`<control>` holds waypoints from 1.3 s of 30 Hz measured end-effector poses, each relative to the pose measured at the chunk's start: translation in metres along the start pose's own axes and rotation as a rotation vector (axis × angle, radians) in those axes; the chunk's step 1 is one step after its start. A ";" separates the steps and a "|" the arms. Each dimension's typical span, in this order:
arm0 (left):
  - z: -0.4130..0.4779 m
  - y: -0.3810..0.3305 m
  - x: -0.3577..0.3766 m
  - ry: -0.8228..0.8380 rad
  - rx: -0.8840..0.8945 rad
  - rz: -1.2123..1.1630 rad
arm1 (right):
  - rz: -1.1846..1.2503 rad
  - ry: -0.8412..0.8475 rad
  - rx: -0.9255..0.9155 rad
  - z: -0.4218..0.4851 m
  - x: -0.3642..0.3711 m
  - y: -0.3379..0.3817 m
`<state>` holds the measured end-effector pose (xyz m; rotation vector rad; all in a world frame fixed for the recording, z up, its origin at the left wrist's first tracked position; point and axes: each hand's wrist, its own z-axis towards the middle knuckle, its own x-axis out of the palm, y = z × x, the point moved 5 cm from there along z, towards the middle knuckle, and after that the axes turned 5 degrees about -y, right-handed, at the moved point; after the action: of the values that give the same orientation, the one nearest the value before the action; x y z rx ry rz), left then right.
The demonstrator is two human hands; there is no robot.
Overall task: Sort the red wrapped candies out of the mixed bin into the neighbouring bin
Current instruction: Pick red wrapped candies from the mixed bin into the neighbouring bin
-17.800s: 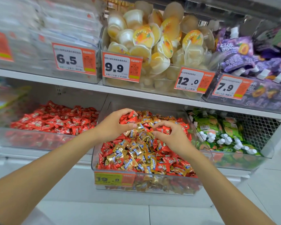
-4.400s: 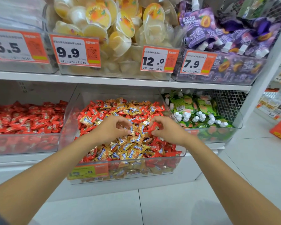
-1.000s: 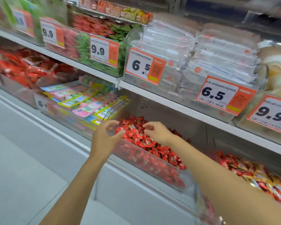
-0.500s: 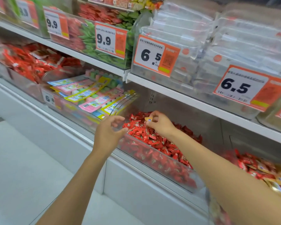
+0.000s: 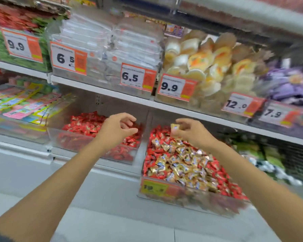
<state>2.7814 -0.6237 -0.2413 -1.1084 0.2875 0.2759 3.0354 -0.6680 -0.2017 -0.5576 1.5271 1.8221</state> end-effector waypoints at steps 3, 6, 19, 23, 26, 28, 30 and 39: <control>0.001 -0.043 0.041 0.161 0.045 0.056 | -0.074 0.094 0.101 -0.021 -0.041 -0.049; -0.002 -0.066 0.079 0.265 0.041 0.018 | -0.048 0.006 0.122 -0.040 -0.078 -0.093; -0.052 -0.088 0.295 0.729 0.065 0.076 | -0.146 -0.256 0.101 -0.091 -0.130 -0.169; -0.062 -0.088 0.342 0.859 0.248 0.459 | -0.107 -0.332 0.127 -0.102 -0.139 -0.175; -0.059 -0.082 0.354 0.792 0.386 0.710 | -0.073 -0.276 0.167 -0.109 -0.141 -0.185; -0.058 -0.084 0.358 0.789 0.409 0.685 | -0.038 -0.277 0.174 -0.112 -0.142 -0.189; -0.057 -0.087 0.358 0.823 0.418 0.603 | -0.038 -0.286 0.177 -0.115 -0.144 -0.190; -0.019 -0.101 0.299 0.607 0.055 -0.068 | 0.007 -0.308 0.153 -0.116 -0.147 -0.180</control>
<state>3.0939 -0.6605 -0.2734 -1.1259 0.7883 -0.1382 3.2546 -0.8004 -0.2457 -0.1886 1.4409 1.6876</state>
